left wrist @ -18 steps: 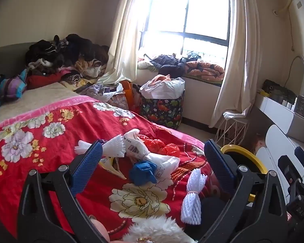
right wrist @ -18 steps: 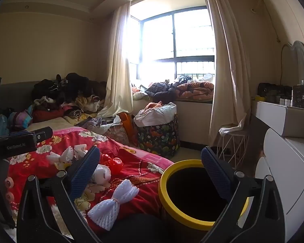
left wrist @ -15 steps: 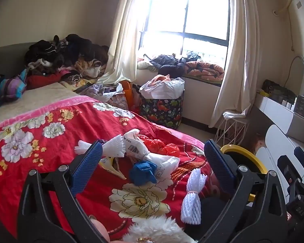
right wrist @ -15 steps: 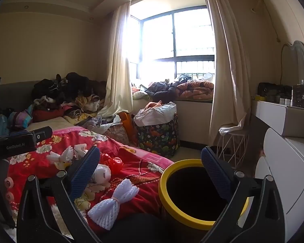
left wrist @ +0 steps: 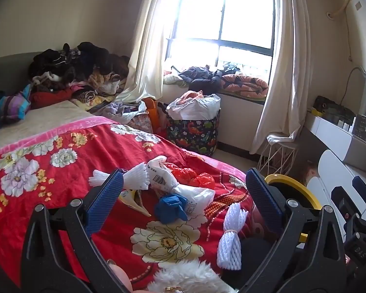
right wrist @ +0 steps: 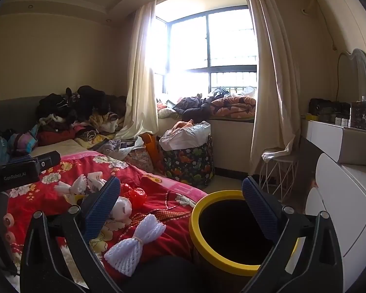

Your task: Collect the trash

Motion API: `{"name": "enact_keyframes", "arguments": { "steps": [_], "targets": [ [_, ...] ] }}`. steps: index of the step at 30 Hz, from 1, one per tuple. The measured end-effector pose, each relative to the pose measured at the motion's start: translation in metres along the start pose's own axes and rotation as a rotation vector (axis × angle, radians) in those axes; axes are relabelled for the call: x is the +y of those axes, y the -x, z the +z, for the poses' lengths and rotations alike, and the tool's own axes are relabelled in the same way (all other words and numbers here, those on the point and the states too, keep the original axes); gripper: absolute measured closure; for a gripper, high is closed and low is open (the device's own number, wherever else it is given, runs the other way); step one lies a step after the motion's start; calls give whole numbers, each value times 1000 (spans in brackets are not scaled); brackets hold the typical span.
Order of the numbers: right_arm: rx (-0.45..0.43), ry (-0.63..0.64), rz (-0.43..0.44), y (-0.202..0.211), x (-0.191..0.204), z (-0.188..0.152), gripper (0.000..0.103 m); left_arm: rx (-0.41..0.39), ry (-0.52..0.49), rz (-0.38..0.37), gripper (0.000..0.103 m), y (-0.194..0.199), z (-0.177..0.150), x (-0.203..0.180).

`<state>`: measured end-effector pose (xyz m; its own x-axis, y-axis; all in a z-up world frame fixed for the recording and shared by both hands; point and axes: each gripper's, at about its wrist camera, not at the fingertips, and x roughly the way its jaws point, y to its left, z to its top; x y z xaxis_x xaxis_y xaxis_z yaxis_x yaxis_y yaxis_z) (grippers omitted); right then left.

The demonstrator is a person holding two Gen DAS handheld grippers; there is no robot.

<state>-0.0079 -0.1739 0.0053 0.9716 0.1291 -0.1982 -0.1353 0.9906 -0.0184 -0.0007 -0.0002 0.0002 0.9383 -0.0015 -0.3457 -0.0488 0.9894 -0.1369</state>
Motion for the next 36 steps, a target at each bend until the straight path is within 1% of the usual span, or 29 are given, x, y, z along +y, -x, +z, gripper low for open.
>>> {"name": "enact_keyframes", "arguments": {
  "steps": [5, 9, 30, 36],
  "targets": [
    [3, -7, -6, -3, -8, -8, 6, 0, -1, 0, 11, 0, 0, 0],
    [7, -10, -16, -3, -4, -5, 6, 0, -1, 1, 11, 0, 0, 0],
    [9, -13, -14, -4, -6, -5, 6, 2, 2, 4, 11, 0, 0, 0],
    [14, -11, -8, -3, -6, -6, 6, 9, 8, 9, 11, -1, -2, -8]
  ]
}}
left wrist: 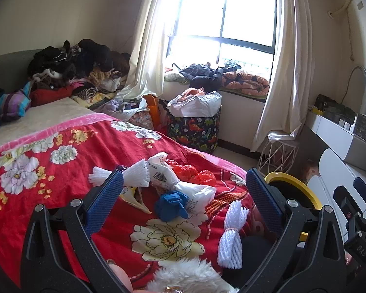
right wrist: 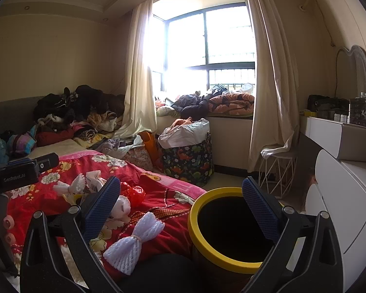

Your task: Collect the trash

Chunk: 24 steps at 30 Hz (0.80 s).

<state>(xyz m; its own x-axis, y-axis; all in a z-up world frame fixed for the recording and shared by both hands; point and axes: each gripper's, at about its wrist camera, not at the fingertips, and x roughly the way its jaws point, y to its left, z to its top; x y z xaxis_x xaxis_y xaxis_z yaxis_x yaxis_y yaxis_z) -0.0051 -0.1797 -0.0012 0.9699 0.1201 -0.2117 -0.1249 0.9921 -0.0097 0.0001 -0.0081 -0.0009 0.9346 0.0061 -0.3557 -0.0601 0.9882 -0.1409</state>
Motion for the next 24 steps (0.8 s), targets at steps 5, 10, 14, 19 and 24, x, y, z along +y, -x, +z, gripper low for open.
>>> {"name": "enact_keyframes", "arguments": {
  "steps": [5, 10, 14, 19, 24],
  "targets": [
    [9, -3, 0, -1, 1, -2, 6, 13, 7, -1, 11, -6, -3, 7],
    [26, -3, 7, -5, 4, -4, 6, 28, 17, -3, 11, -9, -1, 12],
    [51, 0, 30, -11, 9, -5, 6, 37, 27, 2, 11, -12, 0, 17],
    [79, 21, 87, -24, 24, -3, 6, 34, 51, 19, 11, -15, 3, 30],
    [103, 45, 146, -36, 43, -2, 6, 32, 89, 65, 11, -20, 4, 53]
  ]
}}
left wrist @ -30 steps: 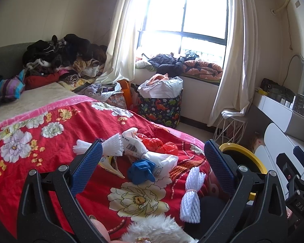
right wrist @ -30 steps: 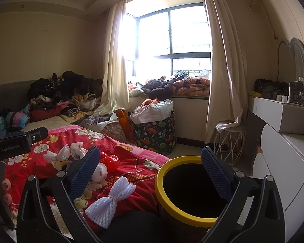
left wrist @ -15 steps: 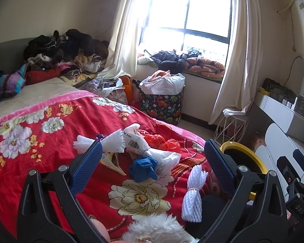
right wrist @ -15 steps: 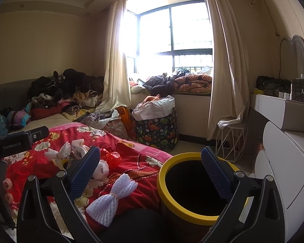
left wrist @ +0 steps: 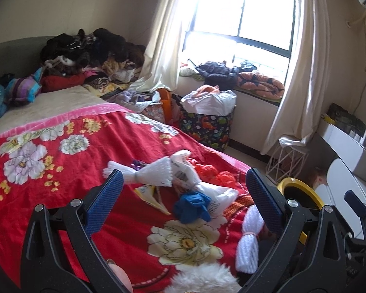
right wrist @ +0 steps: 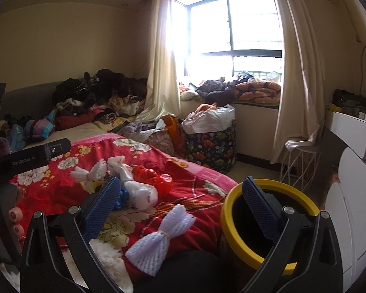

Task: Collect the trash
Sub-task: 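Grasp the banded white foam mesh bundle with right tool while left tool grasps another mesh net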

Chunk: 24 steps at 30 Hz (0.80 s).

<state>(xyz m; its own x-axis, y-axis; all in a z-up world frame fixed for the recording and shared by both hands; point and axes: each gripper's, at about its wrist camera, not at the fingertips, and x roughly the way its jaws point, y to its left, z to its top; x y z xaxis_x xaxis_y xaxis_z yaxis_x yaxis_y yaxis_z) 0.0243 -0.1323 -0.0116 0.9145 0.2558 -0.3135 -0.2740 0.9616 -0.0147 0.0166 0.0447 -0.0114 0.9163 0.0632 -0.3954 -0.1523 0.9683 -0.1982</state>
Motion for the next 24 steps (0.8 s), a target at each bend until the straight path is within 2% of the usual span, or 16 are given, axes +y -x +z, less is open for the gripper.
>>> {"name": "enact_keyframes", "arguments": {
  "steps": [7, 12, 21, 24],
  "targets": [
    [35, 6, 58, -24, 18, 6, 6, -2, 45, 43, 11, -7, 3, 30],
    [134, -25, 70, -53, 25, 1, 6, 7, 42, 65, 11, -21, 4, 47],
    [351, -136, 18, -99, 6, -29, 6, 143, -26, -1, 11, -78, 1, 47],
    [420, -183, 7, -113, -2, -39, 6, 164, -47, -59, 11, -92, 2, 42]
  ]
}}
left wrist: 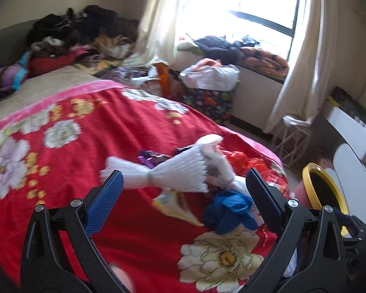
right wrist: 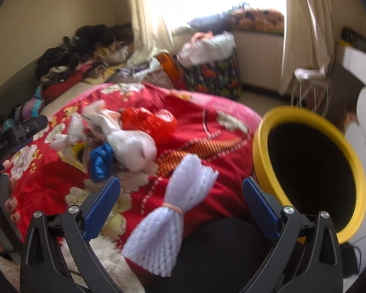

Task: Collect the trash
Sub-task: 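Grasp the banded white foam mesh bundle with right tool while left tool grasps another mesh net, then carry both mesh nets over the yellow bin and open both tools to drop them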

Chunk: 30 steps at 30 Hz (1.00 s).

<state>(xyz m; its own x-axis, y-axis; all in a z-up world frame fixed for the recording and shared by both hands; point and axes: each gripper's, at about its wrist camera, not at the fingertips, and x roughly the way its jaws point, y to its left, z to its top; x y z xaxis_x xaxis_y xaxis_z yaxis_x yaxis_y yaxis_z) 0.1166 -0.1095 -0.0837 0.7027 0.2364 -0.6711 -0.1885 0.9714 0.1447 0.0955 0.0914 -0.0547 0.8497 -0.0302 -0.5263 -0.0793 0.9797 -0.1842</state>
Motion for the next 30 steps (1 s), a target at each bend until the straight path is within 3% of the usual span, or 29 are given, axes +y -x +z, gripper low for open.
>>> {"name": "enact_keyframes", "arguments": {
  "steps": [10, 12, 13, 15, 16, 18, 19, 21, 23, 24, 30],
  "targets": [
    [166, -81, 10, -50, -6, 0, 7, 77, -111, 47, 11, -43, 6, -10],
    [197, -105, 23, -59, -8, -2, 28, 95, -118, 62, 12, -49, 5, -9],
    [213, -112, 33, -62, -8, -3, 32, 102, -123, 69, 14, -52, 5, -9],
    [242, -140, 76, -68, -11, -7, 56, 121, -135, 84, 25, -58, 4, -10],
    [248, -148, 92, -69, -12, -7, 60, 129, -140, 93, 29, -60, 4, -10],
    [239, -159, 117, -66, -15, -8, 66, 157, -144, 103, 50, -66, 2, -9],
    [228, -160, 128, -62, -14, -7, 67, 169, -140, 100, 54, -68, 1, -9],
    [201, -156, 152, -54, -15, -4, 69, 178, -128, 81, 75, -68, -1, -7],
    [173, -159, 172, -46, -18, 1, 69, 170, -124, 69, 89, -65, -1, -8],
    [163, -160, 177, -44, -18, 3, 69, 161, -122, 67, 93, -62, 0, -9],
    [85, -155, 211, -20, -23, 18, 69, 70, -79, 15, 96, -33, 15, -13]
  ]
}}
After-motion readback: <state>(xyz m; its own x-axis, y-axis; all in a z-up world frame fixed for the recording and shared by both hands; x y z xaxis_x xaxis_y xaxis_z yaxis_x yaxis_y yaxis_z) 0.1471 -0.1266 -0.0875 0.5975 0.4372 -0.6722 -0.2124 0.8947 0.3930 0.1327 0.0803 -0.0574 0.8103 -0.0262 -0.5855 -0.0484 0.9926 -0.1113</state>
